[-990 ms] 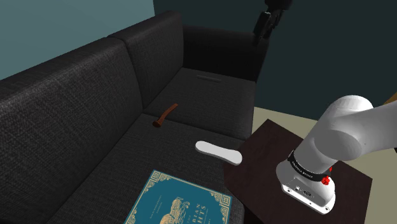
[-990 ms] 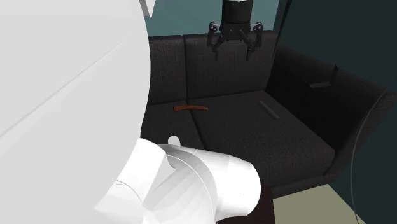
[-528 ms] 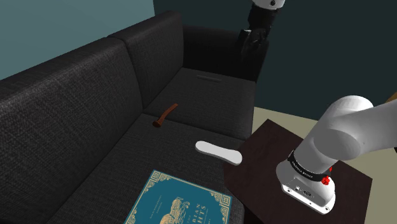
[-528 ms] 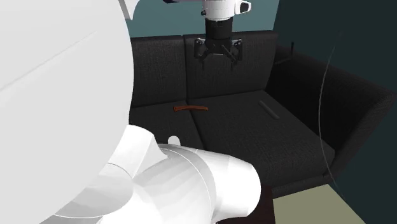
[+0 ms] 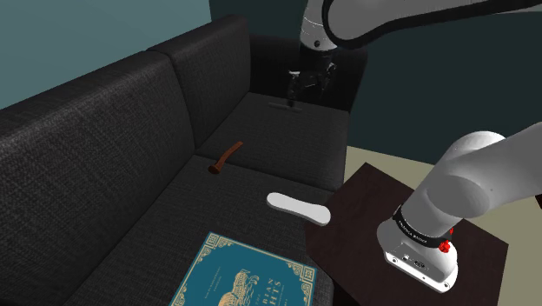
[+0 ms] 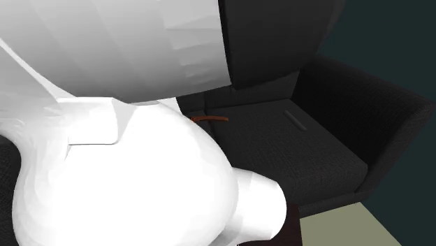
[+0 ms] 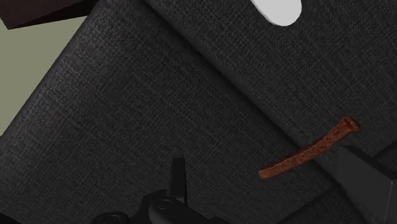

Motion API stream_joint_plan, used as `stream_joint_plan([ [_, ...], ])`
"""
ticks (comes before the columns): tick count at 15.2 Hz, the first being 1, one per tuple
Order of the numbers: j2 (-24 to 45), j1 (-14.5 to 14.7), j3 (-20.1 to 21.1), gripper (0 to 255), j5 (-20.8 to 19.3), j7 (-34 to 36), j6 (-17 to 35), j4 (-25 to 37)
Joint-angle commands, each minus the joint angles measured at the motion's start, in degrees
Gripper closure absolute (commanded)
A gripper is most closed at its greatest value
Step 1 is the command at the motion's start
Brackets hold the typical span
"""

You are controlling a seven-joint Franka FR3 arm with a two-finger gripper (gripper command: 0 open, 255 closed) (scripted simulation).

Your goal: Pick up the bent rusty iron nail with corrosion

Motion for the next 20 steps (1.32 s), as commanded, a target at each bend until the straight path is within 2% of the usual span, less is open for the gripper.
stream_joint_plan([
  [1, 3.57, -0.85, 2.86, 0, 0.16, 5.78, 2.88, 0.46],
  [7, 16.56, -4.22, 10.75, 0, -2.88, 23.18, 10.16, 4.63],
  [12, 29.57, -6.75, 15.58, 0, -10.13, 39.44, 13.96, 10.98],
  [16, 40.73, -6.13, 16.14, 0, -17.73, 52.51, 14.84, 17.84],
  [20, 51.37, -3.18, 13.89, 0, -23.72, 63.35, 14.28, 26.02],
])
